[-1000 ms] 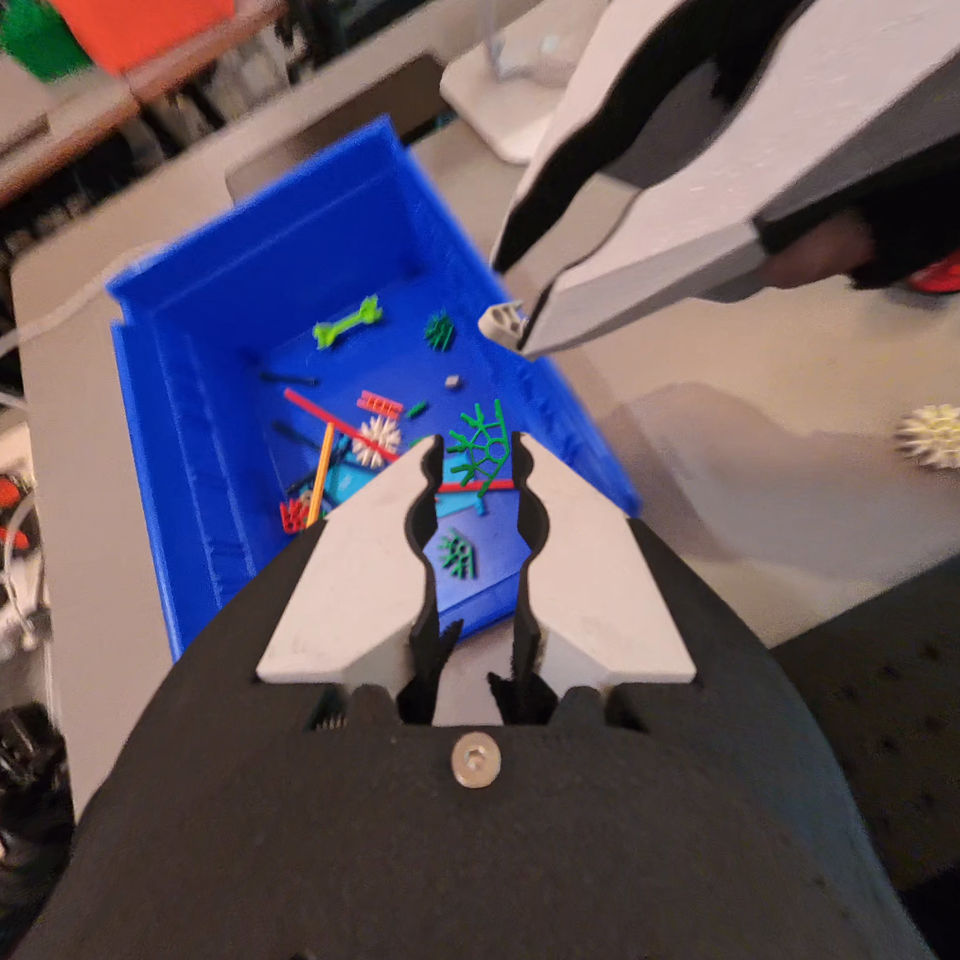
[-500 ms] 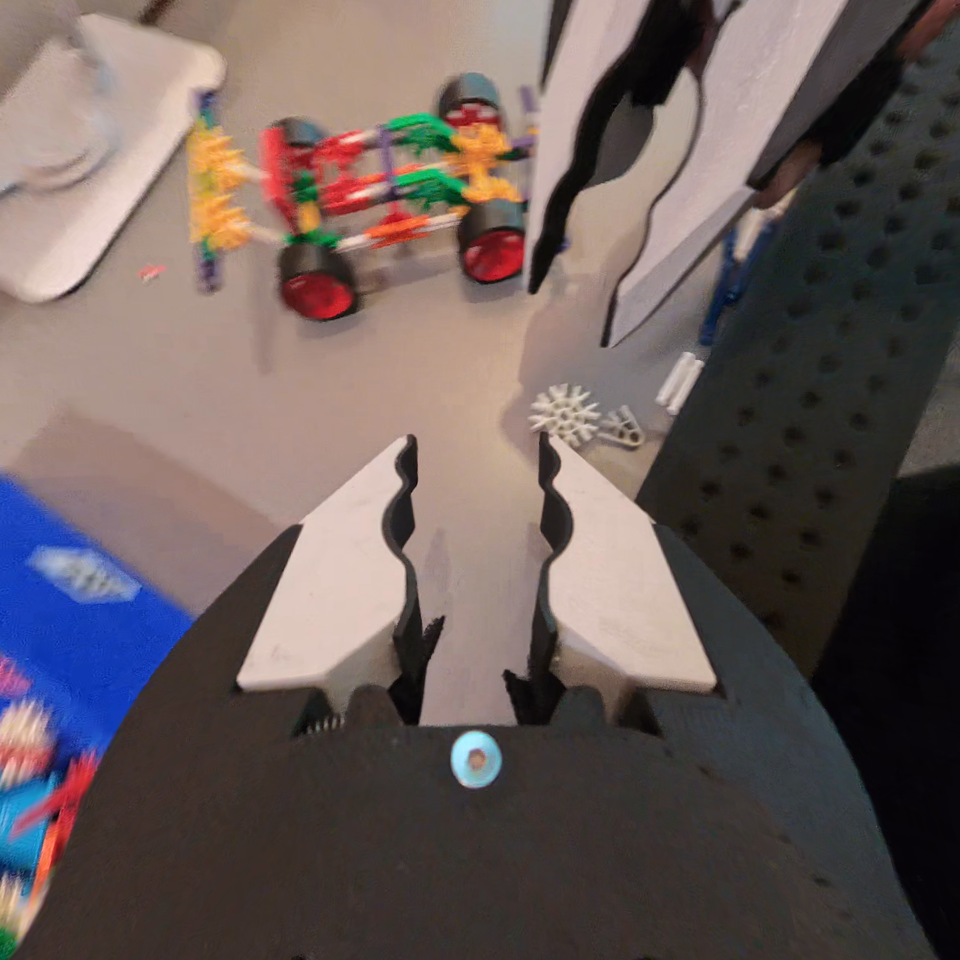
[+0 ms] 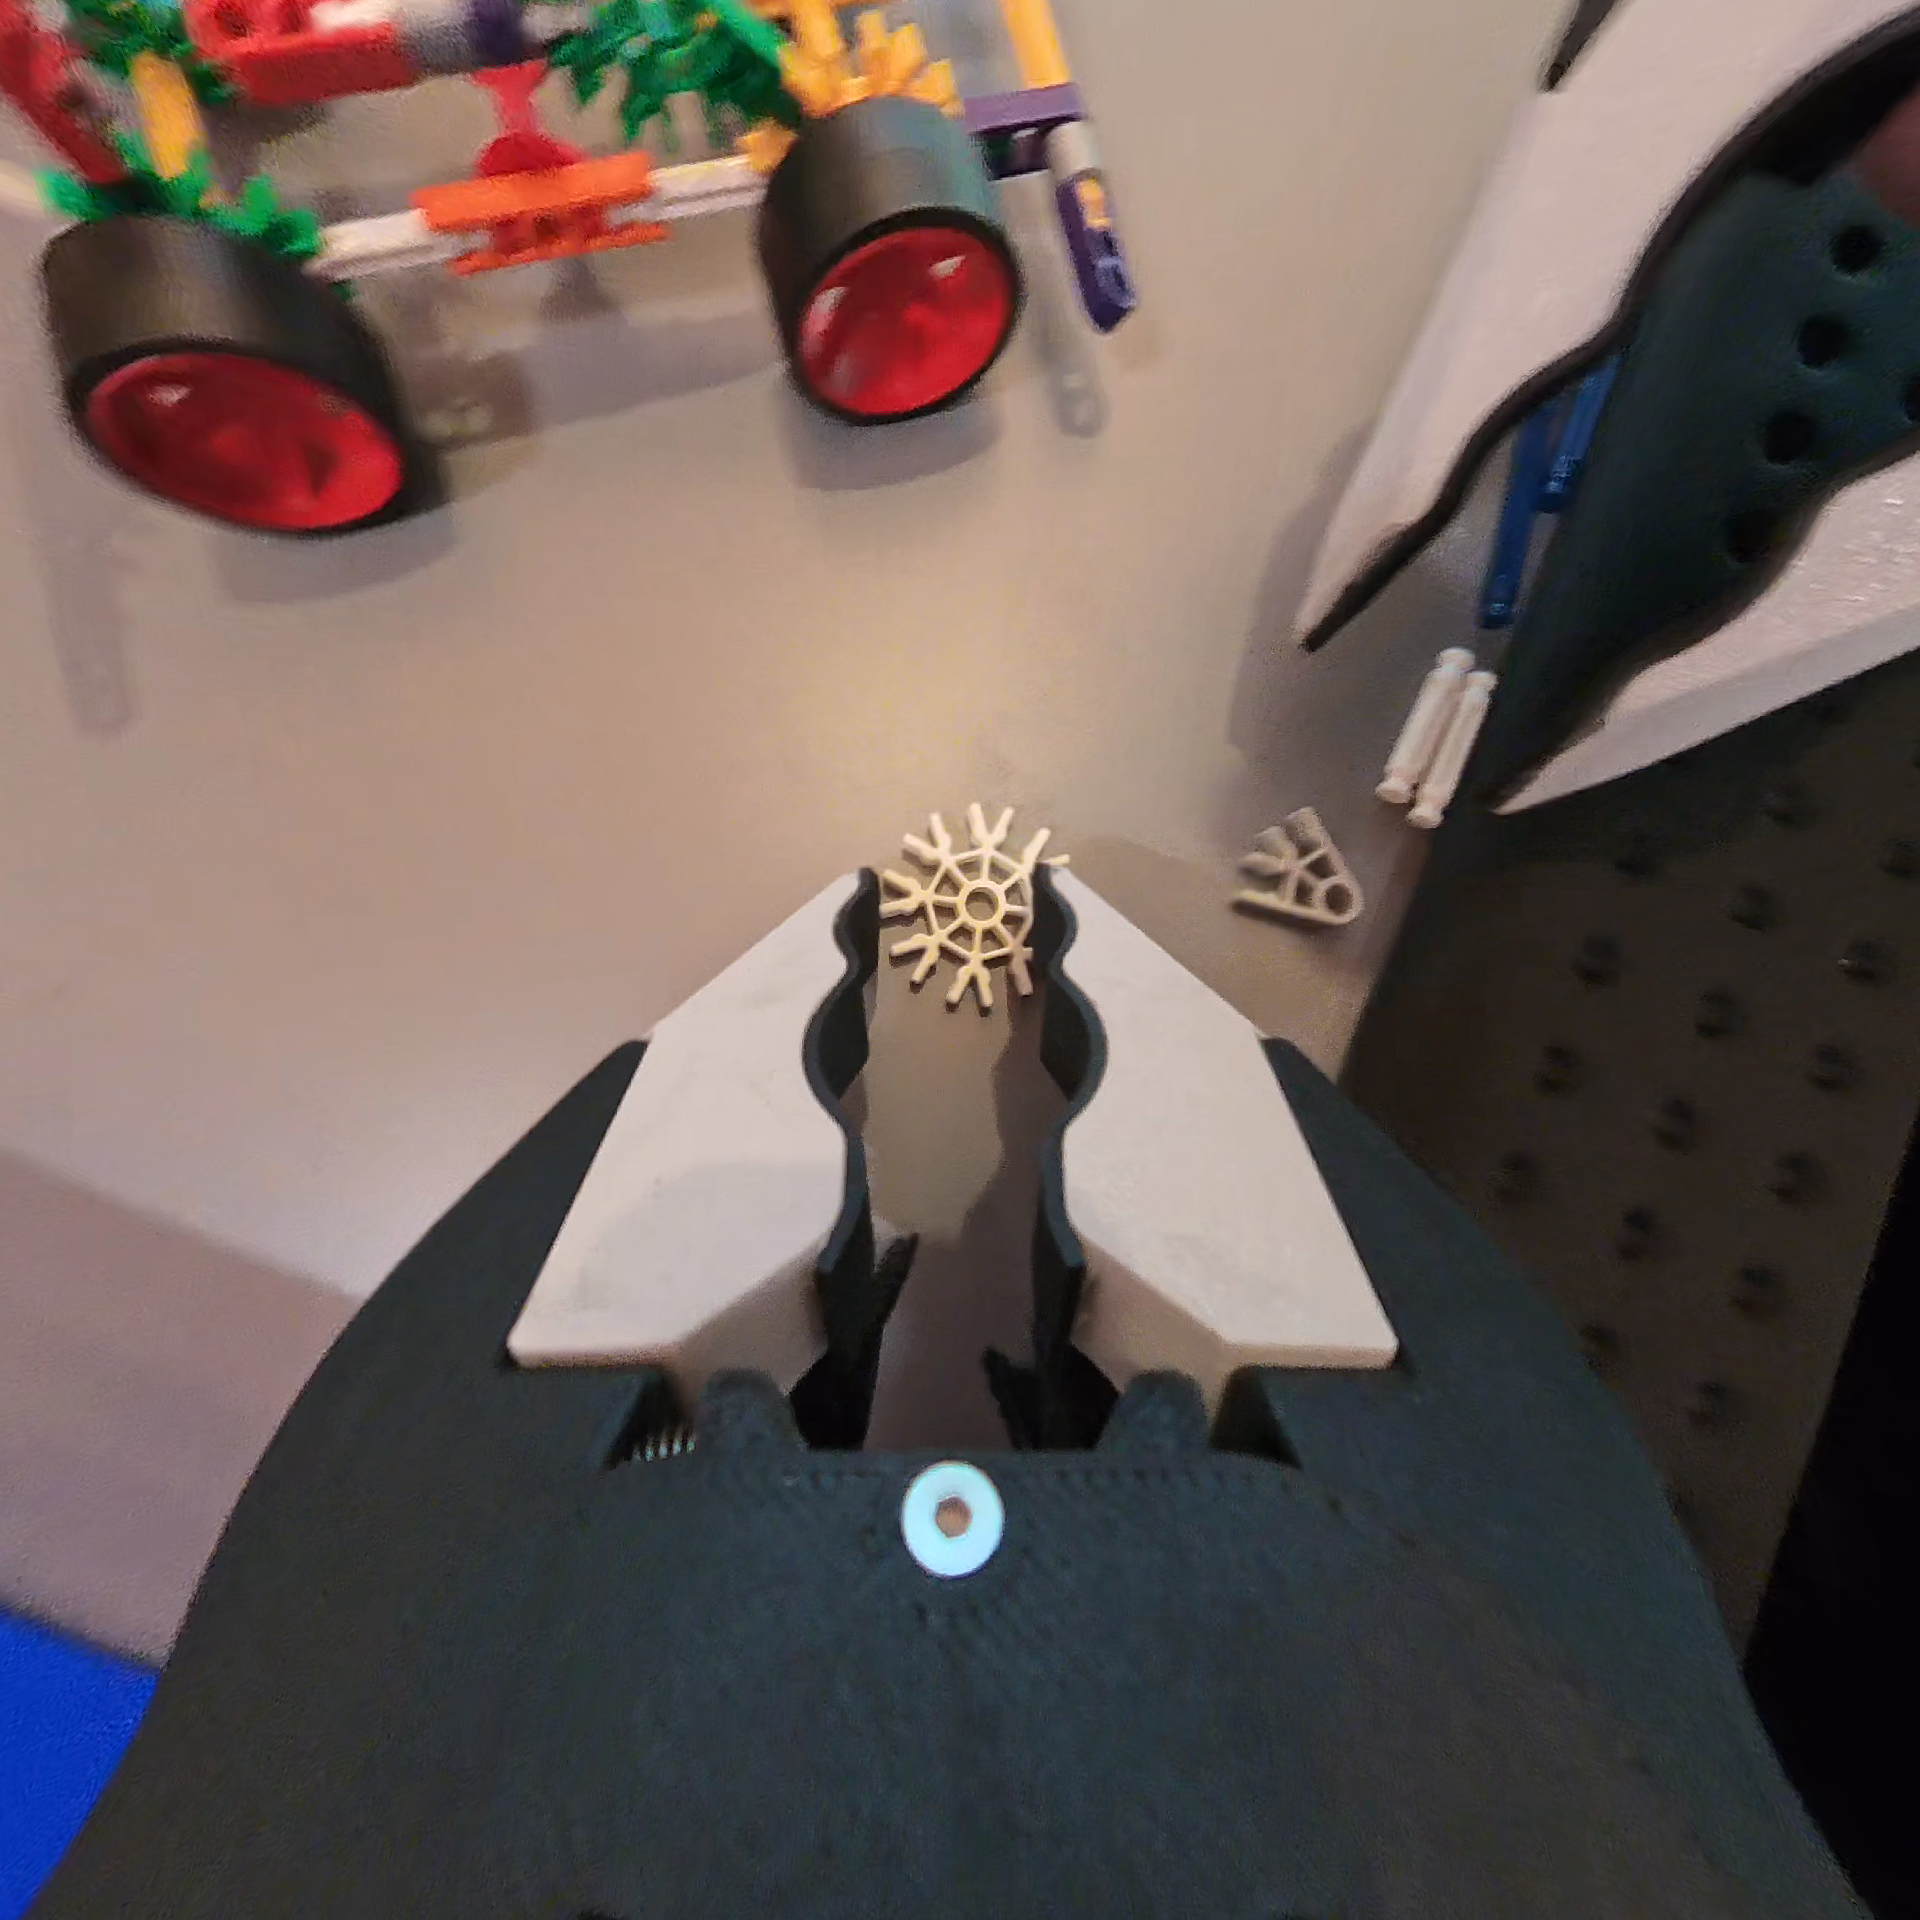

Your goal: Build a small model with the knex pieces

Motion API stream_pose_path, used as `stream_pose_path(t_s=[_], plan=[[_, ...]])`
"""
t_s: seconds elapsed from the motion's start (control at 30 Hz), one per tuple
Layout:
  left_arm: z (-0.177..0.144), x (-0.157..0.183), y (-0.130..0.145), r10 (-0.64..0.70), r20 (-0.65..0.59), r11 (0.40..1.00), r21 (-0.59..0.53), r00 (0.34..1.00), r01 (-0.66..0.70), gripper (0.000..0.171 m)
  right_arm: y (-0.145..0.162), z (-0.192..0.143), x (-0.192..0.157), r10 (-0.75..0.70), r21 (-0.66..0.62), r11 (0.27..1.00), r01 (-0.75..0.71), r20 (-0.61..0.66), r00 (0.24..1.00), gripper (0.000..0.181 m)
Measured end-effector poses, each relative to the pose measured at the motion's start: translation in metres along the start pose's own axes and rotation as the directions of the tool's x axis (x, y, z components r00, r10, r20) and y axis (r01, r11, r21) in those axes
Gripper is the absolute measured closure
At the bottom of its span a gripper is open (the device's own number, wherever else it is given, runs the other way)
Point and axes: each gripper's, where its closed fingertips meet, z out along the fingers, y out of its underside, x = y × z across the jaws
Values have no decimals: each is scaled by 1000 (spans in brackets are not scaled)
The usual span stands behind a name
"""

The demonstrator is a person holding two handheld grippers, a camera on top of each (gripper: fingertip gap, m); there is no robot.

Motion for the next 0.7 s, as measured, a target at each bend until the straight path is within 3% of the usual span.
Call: stream_pose_path(t_s=[0.1,0.17,0.23,0.3,0.5,0.6,0.7], plan=[[-12,-3,-2,-26,-4,998,53,1000,26,132,-8,7,-4,-34,0,999,34,12,999,143],[-9,-2,4,-22,1,1000,23,1000,22,118,-8,16,-8,-63,-28,998,64,20,998,141],[-4,-2,8,12,26,1000,10,1000,-12,122,-3,25,-11,-101,-82,991,103,25,995,142],[-2,-5,7,17,58,1000,12,998,-17,134,5,31,-10,-130,-136,982,131,14,991,156],[-6,-7,3,17,103,998,61,995,-24,137,6,33,-9,-138,-101,985,139,19,990,161],[-39,-12,-15,-13,162,990,142,987,-11,137,-3,28,-9,-131,-65,989,132,17,991,160],[-97,-32,-28,-48,291,978,207,956,-14,137,-47,20,-7,-140,42,989,139,18,990,161]])
